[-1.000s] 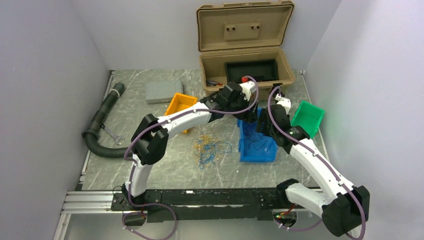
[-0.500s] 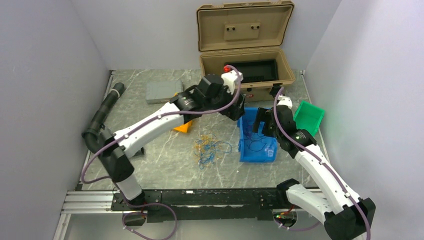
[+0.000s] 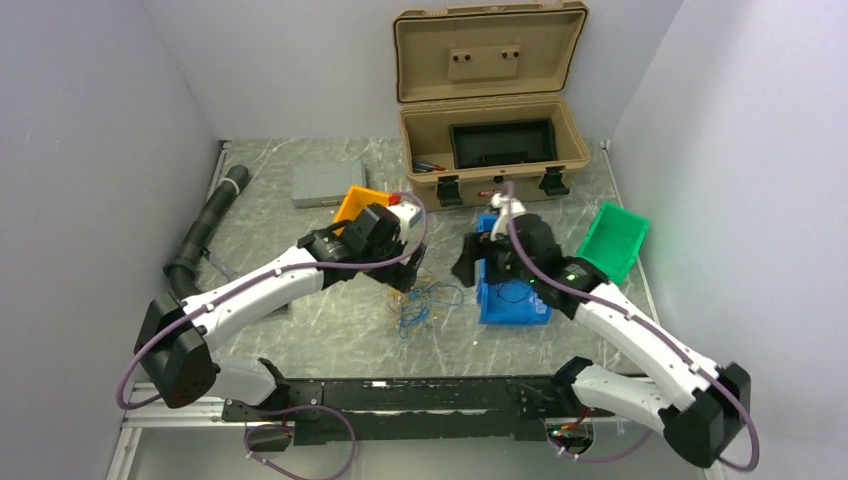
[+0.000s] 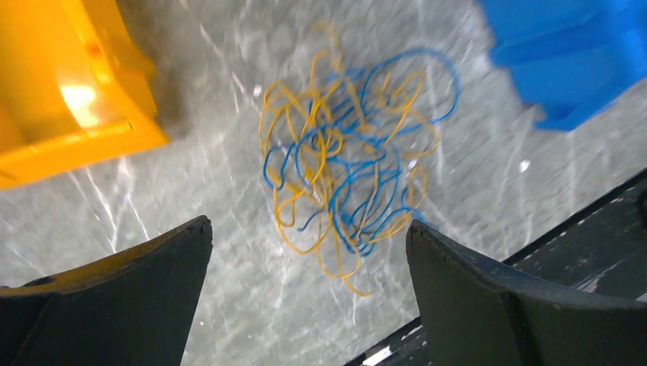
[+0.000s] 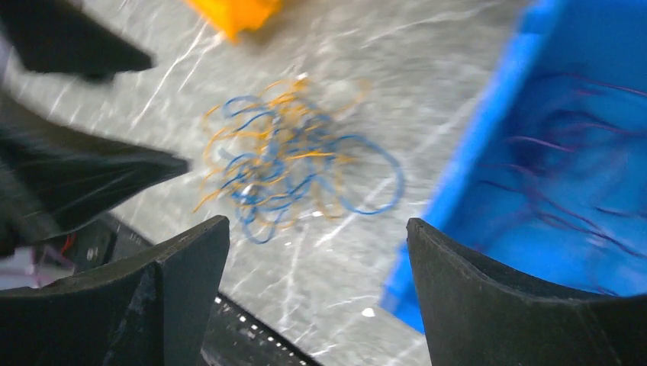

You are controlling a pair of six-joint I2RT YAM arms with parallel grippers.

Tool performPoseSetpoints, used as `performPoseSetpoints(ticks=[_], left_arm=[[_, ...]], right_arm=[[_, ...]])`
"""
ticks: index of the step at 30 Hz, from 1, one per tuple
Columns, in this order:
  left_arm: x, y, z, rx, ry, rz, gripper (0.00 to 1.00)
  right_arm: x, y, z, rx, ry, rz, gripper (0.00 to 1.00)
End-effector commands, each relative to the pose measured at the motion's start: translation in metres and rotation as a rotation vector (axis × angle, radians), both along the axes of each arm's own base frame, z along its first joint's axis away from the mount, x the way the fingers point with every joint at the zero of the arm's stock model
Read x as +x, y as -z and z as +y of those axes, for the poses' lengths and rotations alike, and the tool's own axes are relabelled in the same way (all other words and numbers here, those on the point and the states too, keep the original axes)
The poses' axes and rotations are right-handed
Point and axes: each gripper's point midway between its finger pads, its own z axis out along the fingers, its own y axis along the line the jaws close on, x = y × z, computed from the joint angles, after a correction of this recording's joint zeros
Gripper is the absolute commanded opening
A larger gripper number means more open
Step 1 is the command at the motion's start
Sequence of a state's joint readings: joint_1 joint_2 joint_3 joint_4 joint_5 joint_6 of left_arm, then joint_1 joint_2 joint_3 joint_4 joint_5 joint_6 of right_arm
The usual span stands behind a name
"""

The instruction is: Untangle the cables

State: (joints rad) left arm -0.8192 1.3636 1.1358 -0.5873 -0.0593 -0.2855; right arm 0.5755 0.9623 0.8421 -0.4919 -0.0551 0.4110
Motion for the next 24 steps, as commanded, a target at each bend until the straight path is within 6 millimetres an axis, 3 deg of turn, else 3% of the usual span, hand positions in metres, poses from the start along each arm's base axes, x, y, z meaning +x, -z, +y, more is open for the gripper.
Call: performPoseSetpoints(ticks=[1, 5, 10, 15, 17, 21, 24], left_arm=[[-0.012, 0.015, 0.008, -0.047, -0.040, 0.059, 0.99], [-0.021, 0.032, 0.013, -0.092, -0.048, 0.111, 0.95], [-0.022, 0.052, 0.012, -0.168, -0.055, 0.157, 0.89], [-0.016, 0.070, 0.007, -0.185, -0.053, 0.188, 0.82], [-0.014, 0.075, 0.004, -0.193, -0.055, 0.186, 0.78], [-0.005, 0.085, -0.003, -0.213, -0.063, 0.174, 0.58], [0.000, 0.089, -0.004, -0.188, -0.065, 0.175, 0.26]], right_arm=[[-0.015, -0.005, 0.066, 0.062, -0.192, -0.024, 0.85], [-0.018, 0.011, 0.095, 0.031, -0.260, -0.001, 0.78], [-0.017, 0.034, 0.108, 0.030, -0.266, 0.059, 0.68], [-0.015, 0.067, 0.098, -0.013, -0.186, 0.104, 0.67], [-0.010, 0.073, 0.092, -0.038, -0.138, 0.109, 0.72], [-0.001, 0.075, 0.081, -0.083, -0.057, 0.103, 0.74], [0.001, 0.067, 0.080, -0.062, -0.044, 0.078, 0.74]])
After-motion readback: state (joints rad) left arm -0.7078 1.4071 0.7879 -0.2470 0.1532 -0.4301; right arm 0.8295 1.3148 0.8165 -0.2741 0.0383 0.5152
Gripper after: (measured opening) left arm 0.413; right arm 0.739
